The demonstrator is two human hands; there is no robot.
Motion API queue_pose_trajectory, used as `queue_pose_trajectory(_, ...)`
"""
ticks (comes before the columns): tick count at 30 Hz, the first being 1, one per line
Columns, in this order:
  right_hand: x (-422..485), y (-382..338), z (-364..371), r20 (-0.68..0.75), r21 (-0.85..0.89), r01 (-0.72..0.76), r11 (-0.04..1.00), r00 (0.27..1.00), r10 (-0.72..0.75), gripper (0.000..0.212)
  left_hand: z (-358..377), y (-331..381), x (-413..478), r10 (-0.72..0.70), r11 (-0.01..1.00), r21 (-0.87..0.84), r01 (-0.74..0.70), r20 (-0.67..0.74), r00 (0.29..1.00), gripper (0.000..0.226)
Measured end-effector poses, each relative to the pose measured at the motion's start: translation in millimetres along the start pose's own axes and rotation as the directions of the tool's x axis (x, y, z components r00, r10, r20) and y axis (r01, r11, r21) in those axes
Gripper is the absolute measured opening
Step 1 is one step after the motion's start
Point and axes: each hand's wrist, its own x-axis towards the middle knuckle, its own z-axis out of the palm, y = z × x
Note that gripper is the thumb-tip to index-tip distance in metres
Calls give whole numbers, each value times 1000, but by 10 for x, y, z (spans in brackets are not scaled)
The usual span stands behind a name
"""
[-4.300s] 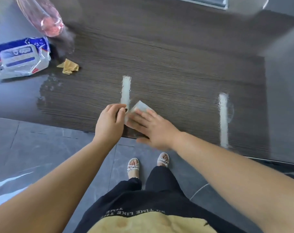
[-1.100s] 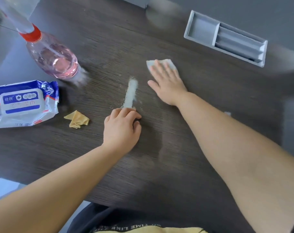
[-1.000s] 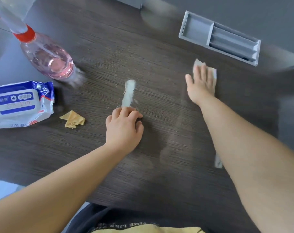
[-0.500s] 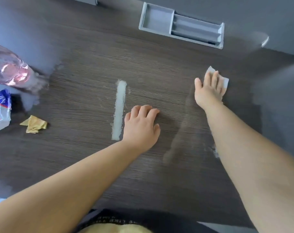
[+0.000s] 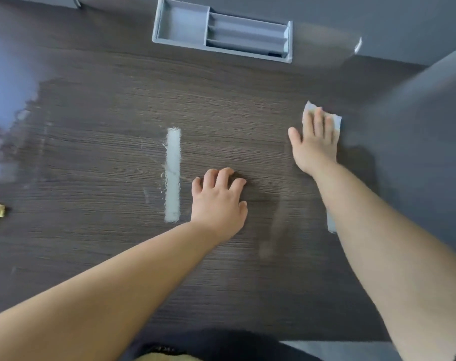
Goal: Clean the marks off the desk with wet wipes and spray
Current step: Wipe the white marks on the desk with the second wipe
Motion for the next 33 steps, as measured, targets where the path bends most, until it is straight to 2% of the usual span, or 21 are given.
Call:
queue_pose_trajectory(3,-517,-107,275,-2,-39,193,980,981,-193,62,18,33,27,-21,998,54,20,3,1000,50)
queue_pose_trajectory(6,-327,-18,210,24,-80,293,953,956,-292,60,-14,37,62,-22,998,65,22,11,1000,49)
queue_pose_trajectory(11,293,394,-165,52,4,92,996,994,-92,59,-10,84,65,-38,997,68,37,10,999,50)
queue_pose_trajectory(15,-264,558,89,18,40,57,998,998,-58,60,26,77,41,-42,997,65,43,-16,999,51)
queue_pose_trajectory(17,-782,479,327,18,8,115,993,993,-115,61,29,82,39,-34,997,73,35,-14,999,52)
queue_pose_trajectory(19,-1140,343,479,51,-53,251,967,967,-248,63,9,74,59,-28,997,71,28,3,1000,51)
queue_pose_trajectory(21,-1110,350,487,66,-101,347,932,937,-342,62,-28,56,68,-22,999,31,22,20,1000,50)
queue_pose_trajectory(22,-988,400,448,53,-104,339,935,941,-335,61,-47,39,52,-18,1000,-3,18,24,1000,49)
queue_pose_trajectory(23,-835,465,390,39,-83,300,950,954,-298,60,-62,25,36,-14,999,-41,15,20,1000,48)
queue_pose_trajectory(26,-584,606,249,48,0,63,998,997,-63,60,-77,-94,-127,-6,993,-117,1,-39,999,45)
queue_pose_trajectory(29,-945,438,458,22,24,-62,998,998,61,63,-28,-330,-420,-11,993,-117,1,-87,996,44)
queue_pose_trajectory(31,-1396,145,689,0,-11,-24,1000,1000,24,66,33,-514,-614,-39,992,-122,26,-105,994,41)
queue_pose_trajectory(33,-1890,-342,920,26,-53,132,990,991,-131,68,79,-727,-817,-80,988,-139,61,-135,988,39)
